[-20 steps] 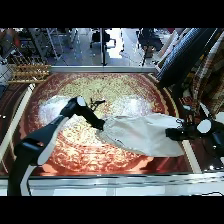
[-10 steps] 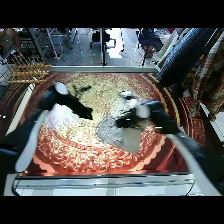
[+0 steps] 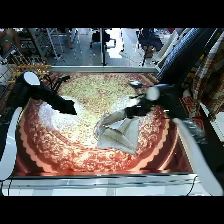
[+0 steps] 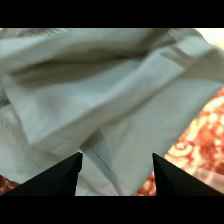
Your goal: Fold the clothes and pants, and hang the long-sleeved shirts on hangers.
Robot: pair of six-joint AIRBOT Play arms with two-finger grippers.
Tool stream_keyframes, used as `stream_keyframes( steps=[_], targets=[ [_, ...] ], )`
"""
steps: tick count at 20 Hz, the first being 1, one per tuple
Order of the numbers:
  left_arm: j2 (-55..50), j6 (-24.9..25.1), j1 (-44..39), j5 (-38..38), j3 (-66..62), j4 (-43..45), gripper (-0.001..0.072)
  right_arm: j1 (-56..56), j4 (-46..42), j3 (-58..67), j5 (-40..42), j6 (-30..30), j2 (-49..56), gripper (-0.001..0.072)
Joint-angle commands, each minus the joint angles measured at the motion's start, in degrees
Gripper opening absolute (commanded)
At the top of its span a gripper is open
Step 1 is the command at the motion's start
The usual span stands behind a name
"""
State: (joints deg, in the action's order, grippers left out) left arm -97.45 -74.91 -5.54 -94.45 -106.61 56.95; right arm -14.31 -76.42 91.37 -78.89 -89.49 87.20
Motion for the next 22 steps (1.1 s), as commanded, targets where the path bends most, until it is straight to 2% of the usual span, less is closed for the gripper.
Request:
stream_keyframes(
  steps=[1,3,4,5,6,7,10,13,16,17,18,19,20,22],
  targets=[
    [-0.6,-0.1,-2.0,-0.3,0.3,0.1,0.0032,14.5,14.7,-15.1,-0.4,6.2,-8.4,0.0571],
    [-1.0,-0.1,-3.3,-0.4,0.4,0.1,0.0033,20.2,23.7,-28.6,5.4,13.0,-9.7,0.0606],
    [-1.0,-0.1,-3.9,-0.4,0.5,0.0,0.0033,22.3,28.6,-33.7,9.2,17.0,-9.0,0.0674],
    [-1.0,-0.1,-4.5,-0.4,0.5,0.0,0.0094,24.1,34.4,-37.6,12.9,22.0,-7.7,0.0697],
    [-1.0,-0.1,-5.1,-0.7,0.5,0.0,0.0255,25.3,39.3,-39.4,15.0,26.8,-5.6,0.0702],
    [-1.0,0.1,-5.6,-1.3,0.5,0.0,0.0305,26.0,43.2,-39.2,15.2,31.4,-2.4,0.0702],
    [-1.0,0.3,-6.9,-3.3,0.5,0.0,0.0305,25.8,48.6,-33.2,13.7,39.7,8.3,0.0703],
    [-1.0,0.3,-7.7,-5.1,0.5,0.0,0.0305,24.0,50.3,-23.6,8.9,41.6,17.6,0.0699],
    [-1.0,0.3,-8.4,-5.2,0.5,0.0,0.0304,20.5,48.9,-15.7,5.1,41.7,22.7,0.0613],
    [-1.0,0.3,-8.6,-5.3,0.5,0.0,0.0304,19.4,48.7,-14.3,3.9,42.5,23.2,0.0510],
    [-0.9,0.3,-8.7,-5.8,0.5,0.0,0.0304,18.9,48.7,-13.1,2.5,43.1,23.2,0.0342],
    [-0.9,0.3,-8.7,-6.6,0.5,-0.4,0.0304,18.8,48.7,-11.8,0.7,42.7,23.2,0.0060],
    [-0.9,0.3,-8.7,-8.0,0.5,-0.7,0.0303,19.2,48.7,-10.3,-1.8,39.6,22.9,0.0012],
    [-0.2,0.3,-8.7,-10.1,0.5,-0.6,0.0303,21.0,48.7,-8.8,-3.6,35.0,19.3,0.0012]
  ],
)
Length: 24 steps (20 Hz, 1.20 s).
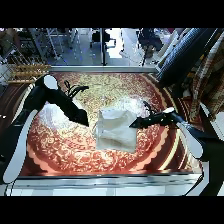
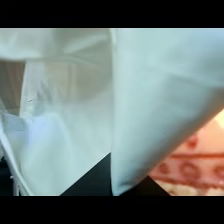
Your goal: Fold the clothes and pants, and hang the long-sleeved shirts on hangers.
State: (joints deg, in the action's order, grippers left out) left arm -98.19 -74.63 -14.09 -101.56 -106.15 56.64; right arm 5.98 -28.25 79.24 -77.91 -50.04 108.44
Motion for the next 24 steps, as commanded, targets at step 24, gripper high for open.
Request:
stream_keyframes(
  steps=[24],
  targets=[
    [4.8,1.6,-0.2,-4.6,0.1,-0.3,0.0303,82.0,-40.9,-24.3,2.0,-13.4,-38.8,0.0014]
  ],
)
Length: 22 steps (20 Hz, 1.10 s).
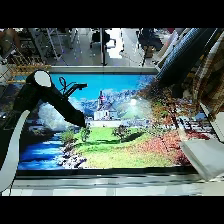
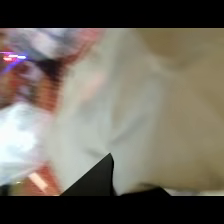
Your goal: Fold the clothes and pants, and hang the long-sleeved shirts on hangers.
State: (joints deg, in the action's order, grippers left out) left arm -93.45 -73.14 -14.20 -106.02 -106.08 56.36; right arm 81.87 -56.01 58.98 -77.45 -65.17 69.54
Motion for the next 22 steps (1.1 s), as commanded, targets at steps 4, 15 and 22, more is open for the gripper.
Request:
stream_keyframes(
  steps=[4,15,22],
  targets=[
    [0.0,0.1,0.0,-0.1,0.0,0.0,0.0303,8.1,-20.0,-4.0,2.1,2.5,0.2,0.0528],
    [2.3,-8.4,6.3,1.4,-0.2,40.4,0.0303,-36.7,-7.5,4.9,-6.4,1.6,0.5,0.0701],
    [8.0,-27.3,17.7,10.7,-0.1,40.9,0.0303,-64.8,-21.5,4.2,17.8,-8.8,1.9,0.0232]
  ],
)
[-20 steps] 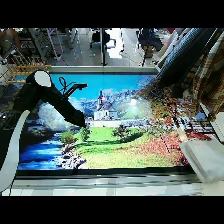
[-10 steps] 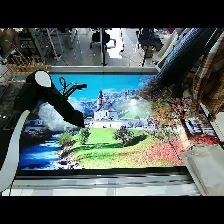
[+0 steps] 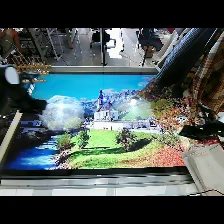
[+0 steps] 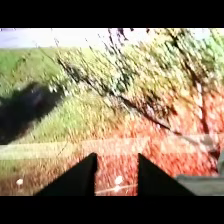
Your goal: Fold the clothes and pants, and hang the long-sleeved shirts on hangers.
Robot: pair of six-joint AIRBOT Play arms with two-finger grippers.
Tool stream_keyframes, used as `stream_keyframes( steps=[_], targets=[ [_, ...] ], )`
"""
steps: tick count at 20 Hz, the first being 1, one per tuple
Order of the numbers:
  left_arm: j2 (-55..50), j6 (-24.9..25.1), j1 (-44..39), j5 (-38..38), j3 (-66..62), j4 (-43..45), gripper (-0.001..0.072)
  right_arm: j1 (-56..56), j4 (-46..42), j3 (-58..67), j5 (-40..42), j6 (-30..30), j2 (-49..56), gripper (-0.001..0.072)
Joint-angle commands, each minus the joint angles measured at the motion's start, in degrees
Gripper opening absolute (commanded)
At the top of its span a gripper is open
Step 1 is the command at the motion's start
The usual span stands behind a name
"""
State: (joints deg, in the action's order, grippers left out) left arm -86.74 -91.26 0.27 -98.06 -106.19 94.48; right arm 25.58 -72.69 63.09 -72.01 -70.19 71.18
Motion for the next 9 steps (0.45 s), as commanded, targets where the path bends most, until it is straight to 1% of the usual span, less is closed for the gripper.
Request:
stream_keyframes(
  steps=[1,3,4,7,9],
  targets=[
    [1.2,-10.4,3.5,2.8,0.0,2.8,0.0304,-8.5,-4.7,0.3,16.8,-3.8,0.2,0.0005],
    [1.1,-10.4,3.7,2.8,0.0,2.8,0.0304,-8.4,-5.1,0.8,26.6,-4.0,0.1,0.0012],
    [0.9,-10.4,3.7,2.8,0.0,2.8,0.0304,-8.4,-5.1,1.0,29.6,-3.9,0.0,0.0011],
    [0.8,-10.4,3.7,2.8,0.0,2.8,0.0303,-8.5,-4.7,1.1,36.2,-3.9,0.0,0.0011],
    [0.8,-10.4,3.7,2.8,0.0,2.8,0.0303,-8.5,-4.7,1.1,38.3,-3.9,0.0,0.0011]
  ],
)
